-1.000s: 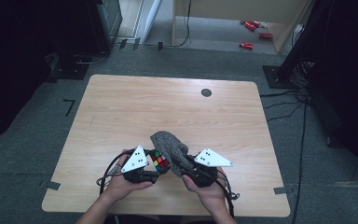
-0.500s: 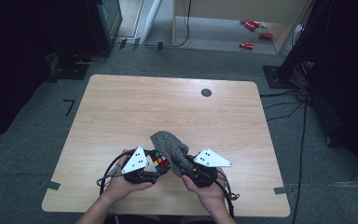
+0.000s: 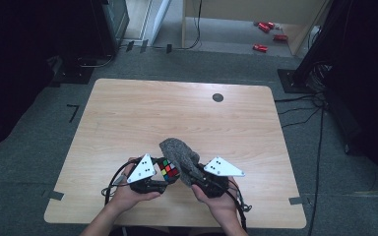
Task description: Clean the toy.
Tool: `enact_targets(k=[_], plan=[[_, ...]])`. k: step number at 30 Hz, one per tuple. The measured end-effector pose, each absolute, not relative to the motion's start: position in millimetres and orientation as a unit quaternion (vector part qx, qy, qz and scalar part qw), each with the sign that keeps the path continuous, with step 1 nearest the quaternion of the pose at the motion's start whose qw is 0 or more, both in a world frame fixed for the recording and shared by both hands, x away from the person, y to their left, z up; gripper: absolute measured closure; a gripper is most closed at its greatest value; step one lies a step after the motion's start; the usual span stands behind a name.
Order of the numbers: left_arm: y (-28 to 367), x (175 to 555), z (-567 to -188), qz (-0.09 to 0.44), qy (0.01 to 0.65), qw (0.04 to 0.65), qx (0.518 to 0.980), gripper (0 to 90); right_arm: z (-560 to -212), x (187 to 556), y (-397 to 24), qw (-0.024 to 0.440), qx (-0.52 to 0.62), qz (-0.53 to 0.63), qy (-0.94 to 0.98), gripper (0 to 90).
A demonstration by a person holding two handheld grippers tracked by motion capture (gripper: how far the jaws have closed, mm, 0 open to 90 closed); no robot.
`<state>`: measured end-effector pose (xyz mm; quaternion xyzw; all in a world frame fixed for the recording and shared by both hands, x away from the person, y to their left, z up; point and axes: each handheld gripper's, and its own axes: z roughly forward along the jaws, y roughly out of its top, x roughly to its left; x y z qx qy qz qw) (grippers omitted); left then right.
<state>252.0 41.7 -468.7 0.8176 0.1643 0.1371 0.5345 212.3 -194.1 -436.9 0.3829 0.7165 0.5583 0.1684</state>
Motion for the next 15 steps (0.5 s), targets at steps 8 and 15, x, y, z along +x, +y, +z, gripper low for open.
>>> enact_targets(k=[8, 15], plan=[[46.3, 254.2, -466.2, 0.140, 0.171, 0.542, 0.811, 34.2, -450.9, 223.8, -206.8, 0.162, 0.417, 0.542, 0.711, 73.4], [44.2, 254.5, -470.6, 0.138, 0.174, 0.536, 0.814, 34.2, -443.7, 215.6, -197.7, 0.171, 0.390, 0.555, 0.715, 73.4]])
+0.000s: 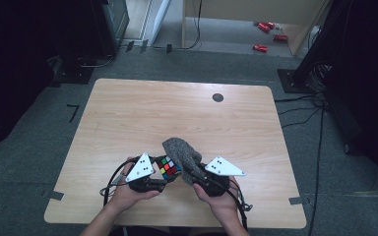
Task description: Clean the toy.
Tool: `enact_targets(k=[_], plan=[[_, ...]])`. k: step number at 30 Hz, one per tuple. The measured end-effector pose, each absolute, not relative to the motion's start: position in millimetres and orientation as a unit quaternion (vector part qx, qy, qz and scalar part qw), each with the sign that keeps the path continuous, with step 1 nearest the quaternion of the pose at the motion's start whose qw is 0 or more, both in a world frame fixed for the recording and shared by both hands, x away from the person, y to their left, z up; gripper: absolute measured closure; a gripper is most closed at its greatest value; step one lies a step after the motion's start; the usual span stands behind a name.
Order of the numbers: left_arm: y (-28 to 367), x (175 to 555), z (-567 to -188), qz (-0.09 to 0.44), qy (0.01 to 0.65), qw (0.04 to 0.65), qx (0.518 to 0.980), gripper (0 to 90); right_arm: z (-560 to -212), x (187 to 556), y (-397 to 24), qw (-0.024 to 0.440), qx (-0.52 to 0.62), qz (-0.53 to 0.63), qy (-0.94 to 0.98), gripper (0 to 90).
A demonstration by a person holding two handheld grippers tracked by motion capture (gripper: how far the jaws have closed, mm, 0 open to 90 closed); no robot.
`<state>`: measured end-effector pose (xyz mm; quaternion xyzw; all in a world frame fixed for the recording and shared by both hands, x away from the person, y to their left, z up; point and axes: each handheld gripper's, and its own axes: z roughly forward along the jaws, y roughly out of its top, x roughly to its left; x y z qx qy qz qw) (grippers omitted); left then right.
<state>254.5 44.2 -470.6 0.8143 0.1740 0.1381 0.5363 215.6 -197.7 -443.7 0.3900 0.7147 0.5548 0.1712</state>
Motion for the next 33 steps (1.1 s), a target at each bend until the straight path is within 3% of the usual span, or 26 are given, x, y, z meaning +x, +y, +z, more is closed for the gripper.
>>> enact_targets(k=[13, 24, 33], plan=[[49.5, 253.5, -462.9, 0.139, 0.170, 0.554, 0.803, 34.2, -449.5, 222.6, -208.3, 0.166, 0.417, 0.552, 0.702, 72.8], [45.2, 252.4, -467.3, 0.134, 0.167, 0.548, 0.809, 34.2, -431.5, 208.0, -191.2, 0.163, 0.380, 0.570, 0.710, 72.8], [48.9, 254.7, -464.7, 0.141, 0.178, 0.549, 0.804, 34.2, -447.7, 221.9, -205.6, 0.157, 0.419, 0.552, 0.704, 72.7]])
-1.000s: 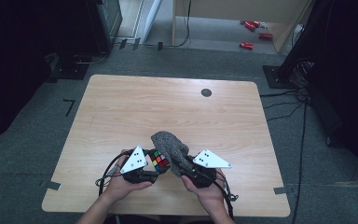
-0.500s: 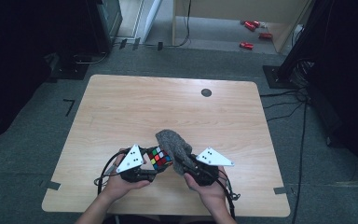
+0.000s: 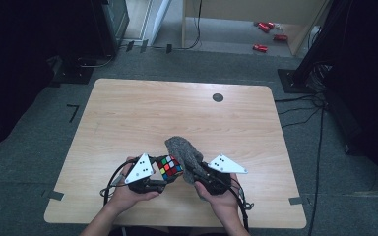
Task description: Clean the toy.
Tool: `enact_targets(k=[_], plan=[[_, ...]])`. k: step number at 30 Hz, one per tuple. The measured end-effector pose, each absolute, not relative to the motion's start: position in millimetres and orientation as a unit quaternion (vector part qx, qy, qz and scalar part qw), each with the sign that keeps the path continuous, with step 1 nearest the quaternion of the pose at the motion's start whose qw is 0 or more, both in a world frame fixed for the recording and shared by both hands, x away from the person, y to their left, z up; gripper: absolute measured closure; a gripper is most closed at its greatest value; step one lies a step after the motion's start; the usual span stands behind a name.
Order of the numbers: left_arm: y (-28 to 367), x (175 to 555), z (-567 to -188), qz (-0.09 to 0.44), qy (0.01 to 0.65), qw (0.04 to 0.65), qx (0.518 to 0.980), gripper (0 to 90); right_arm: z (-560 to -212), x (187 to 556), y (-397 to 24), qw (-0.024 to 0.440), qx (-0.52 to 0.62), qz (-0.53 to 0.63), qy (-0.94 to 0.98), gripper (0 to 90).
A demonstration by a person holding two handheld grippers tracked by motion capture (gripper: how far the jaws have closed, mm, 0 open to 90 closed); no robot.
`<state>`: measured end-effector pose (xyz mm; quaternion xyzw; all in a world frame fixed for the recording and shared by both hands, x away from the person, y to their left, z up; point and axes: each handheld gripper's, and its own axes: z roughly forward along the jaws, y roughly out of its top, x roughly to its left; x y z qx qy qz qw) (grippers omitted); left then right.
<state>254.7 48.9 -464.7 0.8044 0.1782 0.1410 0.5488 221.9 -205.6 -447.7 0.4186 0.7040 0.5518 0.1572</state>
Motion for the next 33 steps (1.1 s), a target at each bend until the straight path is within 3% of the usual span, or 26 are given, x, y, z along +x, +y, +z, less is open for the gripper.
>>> enact_targets(k=[26, 33], plan=[[37.1, 249.9, -471.6, 0.139, 0.170, 0.531, 0.819, 34.2, -436.2, 212.2, -194.1, 0.163, 0.386, 0.561, 0.714, 72.2], [40.9, 251.5, -468.8, 0.147, 0.171, 0.532, 0.816, 34.2, -446.9, 220.6, -202.3, 0.165, 0.408, 0.550, 0.710, 72.0]])
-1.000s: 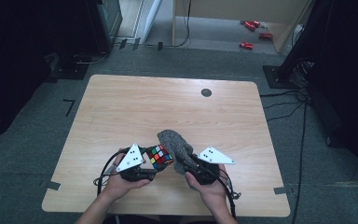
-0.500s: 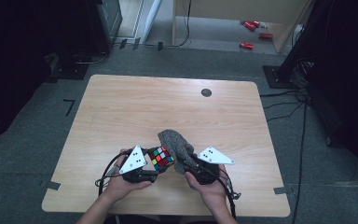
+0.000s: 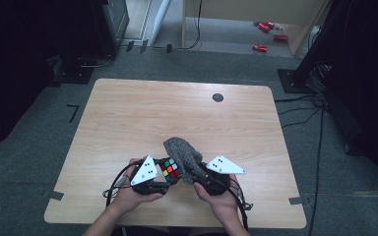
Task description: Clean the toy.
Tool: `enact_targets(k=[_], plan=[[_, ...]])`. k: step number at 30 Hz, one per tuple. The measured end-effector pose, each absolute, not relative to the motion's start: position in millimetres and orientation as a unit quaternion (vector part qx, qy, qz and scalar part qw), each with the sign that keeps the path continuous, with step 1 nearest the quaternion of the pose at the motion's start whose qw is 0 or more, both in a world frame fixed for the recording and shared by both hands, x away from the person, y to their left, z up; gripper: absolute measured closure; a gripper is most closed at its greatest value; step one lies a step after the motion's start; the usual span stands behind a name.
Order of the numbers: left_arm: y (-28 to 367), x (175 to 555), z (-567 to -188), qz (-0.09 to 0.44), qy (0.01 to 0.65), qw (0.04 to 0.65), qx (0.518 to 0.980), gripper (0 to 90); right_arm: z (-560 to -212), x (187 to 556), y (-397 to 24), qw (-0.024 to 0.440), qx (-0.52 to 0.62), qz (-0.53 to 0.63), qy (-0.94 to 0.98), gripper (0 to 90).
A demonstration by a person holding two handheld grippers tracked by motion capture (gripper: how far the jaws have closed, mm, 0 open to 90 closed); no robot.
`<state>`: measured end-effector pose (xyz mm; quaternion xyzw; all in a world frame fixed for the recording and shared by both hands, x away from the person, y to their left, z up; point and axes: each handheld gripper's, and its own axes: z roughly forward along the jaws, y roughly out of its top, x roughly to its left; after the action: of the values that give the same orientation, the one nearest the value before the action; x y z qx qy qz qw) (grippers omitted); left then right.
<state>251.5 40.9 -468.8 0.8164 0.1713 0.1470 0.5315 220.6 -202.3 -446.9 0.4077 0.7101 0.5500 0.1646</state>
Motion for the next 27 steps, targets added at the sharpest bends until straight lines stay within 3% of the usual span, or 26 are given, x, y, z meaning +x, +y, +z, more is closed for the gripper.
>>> enact_targets(k=[6, 18, 27], plan=[[53.6, 259.4, -466.5, 0.146, 0.197, 0.543, 0.803, 34.2, -446.1, 219.1, -199.7, 0.161, 0.403, 0.549, 0.715, 72.0], [35.2, 248.7, -470.8, 0.141, 0.167, 0.528, 0.821, 34.2, -441.5, 216.4, -199.6, 0.163, 0.396, 0.557, 0.711, 71.9], [48.4, 256.8, -467.9, 0.139, 0.186, 0.539, 0.810, 34.2, -445.8, 219.1, -200.5, 0.165, 0.404, 0.549, 0.713, 72.0]])
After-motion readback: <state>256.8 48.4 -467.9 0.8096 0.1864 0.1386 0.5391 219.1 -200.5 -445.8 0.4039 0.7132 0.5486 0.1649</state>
